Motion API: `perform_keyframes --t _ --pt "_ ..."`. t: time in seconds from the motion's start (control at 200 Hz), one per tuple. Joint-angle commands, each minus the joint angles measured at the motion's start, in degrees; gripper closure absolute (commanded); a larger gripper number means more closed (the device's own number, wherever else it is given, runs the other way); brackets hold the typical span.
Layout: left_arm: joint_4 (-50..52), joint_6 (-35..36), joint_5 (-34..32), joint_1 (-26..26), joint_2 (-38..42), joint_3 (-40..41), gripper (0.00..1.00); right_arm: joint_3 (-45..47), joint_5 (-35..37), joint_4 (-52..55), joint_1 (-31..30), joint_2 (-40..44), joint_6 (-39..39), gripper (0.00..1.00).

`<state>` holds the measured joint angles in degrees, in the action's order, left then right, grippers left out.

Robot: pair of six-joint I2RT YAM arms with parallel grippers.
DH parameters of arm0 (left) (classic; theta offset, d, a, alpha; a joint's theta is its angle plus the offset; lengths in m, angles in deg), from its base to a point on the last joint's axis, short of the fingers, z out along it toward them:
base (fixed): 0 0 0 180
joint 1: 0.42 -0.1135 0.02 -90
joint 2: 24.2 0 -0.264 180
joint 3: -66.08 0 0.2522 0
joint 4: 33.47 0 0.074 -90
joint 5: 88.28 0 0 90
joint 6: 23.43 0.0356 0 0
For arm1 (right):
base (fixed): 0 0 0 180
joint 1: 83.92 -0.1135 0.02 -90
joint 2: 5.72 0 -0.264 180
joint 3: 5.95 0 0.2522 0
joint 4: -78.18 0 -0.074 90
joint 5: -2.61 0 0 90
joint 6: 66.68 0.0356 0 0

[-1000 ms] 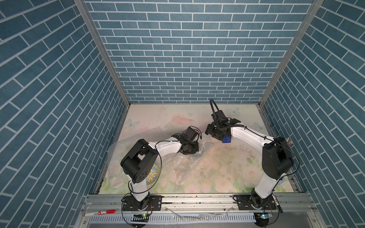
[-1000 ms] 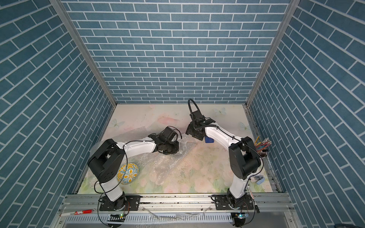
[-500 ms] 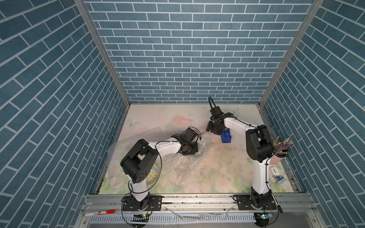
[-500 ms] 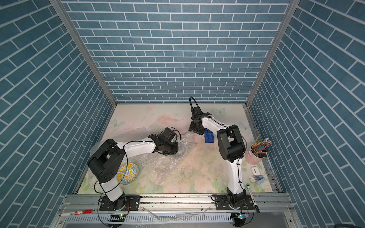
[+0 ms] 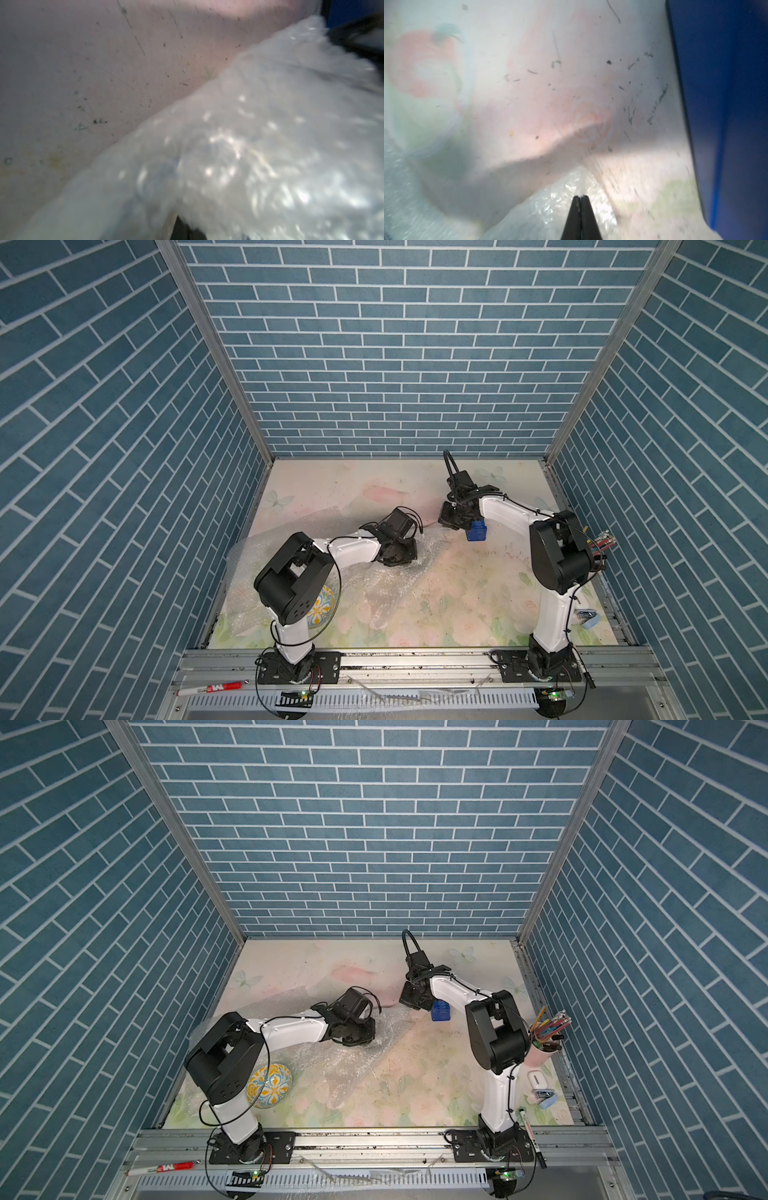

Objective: Wrap bowls in bubble wrap
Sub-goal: Wrap the bowl in bubble wrap.

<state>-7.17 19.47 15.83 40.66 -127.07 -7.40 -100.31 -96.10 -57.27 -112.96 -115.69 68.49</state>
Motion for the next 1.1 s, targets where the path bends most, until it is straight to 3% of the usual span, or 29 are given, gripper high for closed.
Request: perform_keyframes --t 0.0,0.395,1.095 --pt "-0.5 -0.3 0.2 -0.4 -1.4 0.6 0.95 1.8 -1.3 -1.4 -2.3 7.0 2.6 1.0" --pt "-2.1 -0.9 0.5 -0.6 -1.0 0.9 0.95 7.6 0.0 -4.9 -11.3 13.6 7.7 1.0" --pt "-4.2 -2.2 1.6 -0.7 0.3 1.9 0.95 9.2 -0.8 -8.7 -15.0 1.1 8.3 1.0"
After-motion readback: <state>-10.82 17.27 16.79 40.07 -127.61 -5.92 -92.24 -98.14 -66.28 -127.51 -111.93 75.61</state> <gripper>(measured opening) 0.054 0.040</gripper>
